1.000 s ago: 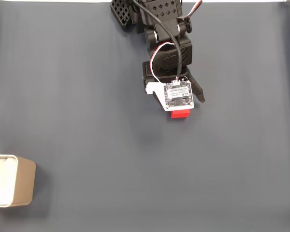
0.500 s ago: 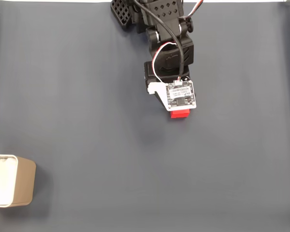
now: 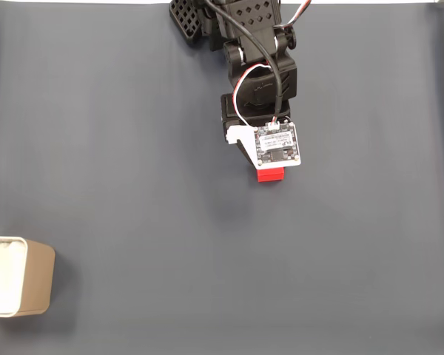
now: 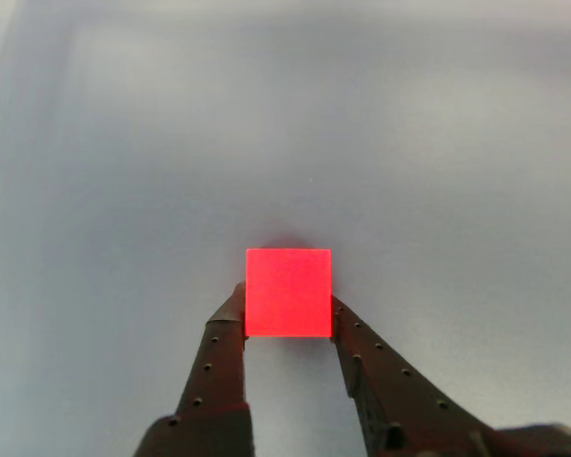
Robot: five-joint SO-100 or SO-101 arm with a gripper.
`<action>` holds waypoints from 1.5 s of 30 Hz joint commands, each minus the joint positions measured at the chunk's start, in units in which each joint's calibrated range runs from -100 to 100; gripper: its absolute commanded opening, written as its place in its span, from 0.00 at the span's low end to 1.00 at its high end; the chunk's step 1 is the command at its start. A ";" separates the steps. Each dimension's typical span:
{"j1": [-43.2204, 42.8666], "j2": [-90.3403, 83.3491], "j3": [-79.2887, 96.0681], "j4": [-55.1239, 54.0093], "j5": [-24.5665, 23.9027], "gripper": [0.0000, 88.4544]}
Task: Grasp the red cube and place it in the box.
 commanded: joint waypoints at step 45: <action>24.65 2.53 -45.36 22.64 4.25 0.05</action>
